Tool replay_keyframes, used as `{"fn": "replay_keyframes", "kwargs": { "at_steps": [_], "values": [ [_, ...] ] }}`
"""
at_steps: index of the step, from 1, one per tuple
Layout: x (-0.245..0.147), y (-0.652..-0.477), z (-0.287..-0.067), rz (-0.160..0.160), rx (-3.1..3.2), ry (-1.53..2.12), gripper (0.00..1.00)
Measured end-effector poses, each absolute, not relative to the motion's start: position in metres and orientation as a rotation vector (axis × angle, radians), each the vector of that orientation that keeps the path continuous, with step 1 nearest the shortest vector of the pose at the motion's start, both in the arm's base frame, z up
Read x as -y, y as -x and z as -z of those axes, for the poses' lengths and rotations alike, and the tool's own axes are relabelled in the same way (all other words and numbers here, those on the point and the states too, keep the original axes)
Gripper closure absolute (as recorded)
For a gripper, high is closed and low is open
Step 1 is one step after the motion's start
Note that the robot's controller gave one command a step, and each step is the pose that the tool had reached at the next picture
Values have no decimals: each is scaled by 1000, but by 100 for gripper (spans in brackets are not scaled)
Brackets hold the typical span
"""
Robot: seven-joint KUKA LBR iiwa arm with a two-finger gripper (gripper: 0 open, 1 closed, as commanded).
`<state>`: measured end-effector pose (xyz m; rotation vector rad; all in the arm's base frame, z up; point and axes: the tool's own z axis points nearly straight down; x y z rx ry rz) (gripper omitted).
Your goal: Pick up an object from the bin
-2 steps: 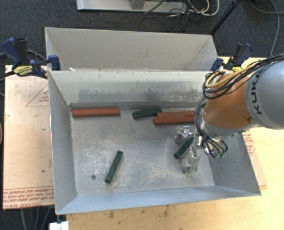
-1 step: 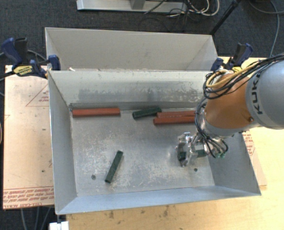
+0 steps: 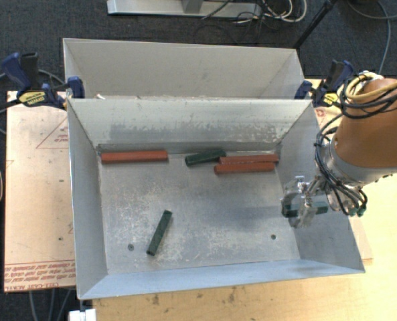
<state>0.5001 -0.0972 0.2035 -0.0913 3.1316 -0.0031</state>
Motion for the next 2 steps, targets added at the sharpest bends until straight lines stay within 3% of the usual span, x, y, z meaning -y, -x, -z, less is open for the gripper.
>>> {"fn": "replay_keyframes", "kwargs": {
  "at_steps": [1, 2],
  "values": [
    [153, -515, -177, 0, -3089, 565, 100],
    [151, -530, -314, 7, -3100, 422, 100]
  ]
}}
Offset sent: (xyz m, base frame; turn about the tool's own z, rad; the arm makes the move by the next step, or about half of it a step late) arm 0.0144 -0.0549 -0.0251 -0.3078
